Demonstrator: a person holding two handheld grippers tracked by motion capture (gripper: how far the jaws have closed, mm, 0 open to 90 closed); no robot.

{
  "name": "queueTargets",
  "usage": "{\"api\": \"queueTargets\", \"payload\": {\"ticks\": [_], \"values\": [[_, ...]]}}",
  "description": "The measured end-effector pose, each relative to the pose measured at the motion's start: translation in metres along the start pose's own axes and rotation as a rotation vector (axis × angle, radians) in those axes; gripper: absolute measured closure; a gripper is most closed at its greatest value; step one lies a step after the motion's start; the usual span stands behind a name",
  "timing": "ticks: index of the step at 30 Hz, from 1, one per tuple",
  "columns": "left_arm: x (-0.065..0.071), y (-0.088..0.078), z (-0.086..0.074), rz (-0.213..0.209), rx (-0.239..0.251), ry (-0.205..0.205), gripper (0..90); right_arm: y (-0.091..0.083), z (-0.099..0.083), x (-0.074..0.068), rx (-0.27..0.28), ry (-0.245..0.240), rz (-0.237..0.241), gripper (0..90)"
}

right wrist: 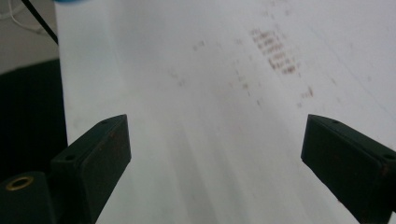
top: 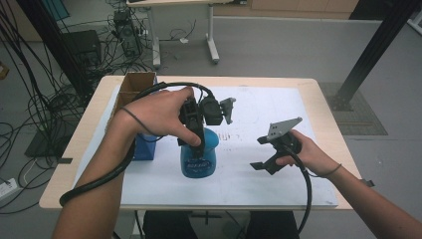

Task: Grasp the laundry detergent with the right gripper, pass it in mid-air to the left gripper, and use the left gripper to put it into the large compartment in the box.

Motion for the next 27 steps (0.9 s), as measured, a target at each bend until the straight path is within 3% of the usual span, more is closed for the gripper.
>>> {"api": "queueTargets", "payload": {"ticks": [5,7,13,19,27], "values": [[-0.002,0.000,0.000,-0.002,-0.009,-0.004,37.0,-0.008,-0.006,0.009,-0.160,0.032,-0.006,10.0],[-0.003,-0.001,0.000,-0.002,-0.003,-0.007,37.0,-0.011,-0.008,0.013,-0.238,0.043,-0.032,10.0],[-0.004,-0.003,0.001,0.002,-0.009,-0.009,37.0,-0.016,-0.012,0.021,-0.402,0.096,-0.092,10.2],[-0.004,-0.005,0.002,-0.006,-0.007,-0.009,37.1,-0.016,-0.013,0.027,-0.445,0.153,-0.132,10.3],[-0.006,-0.011,0.003,-0.017,-0.004,-0.026,37.1,-0.014,-0.013,0.028,-0.451,0.153,-0.148,10.1]]}}
Point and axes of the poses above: each handheld gripper's, and its own axes: y roughly forward along the jaws, z roughly out of its top, x roughly to its right, the point moved 3 cm from there along y, roughly forward along the jaws, and after that the axes turned 3 degrees about -z, right-handed, at the moved point
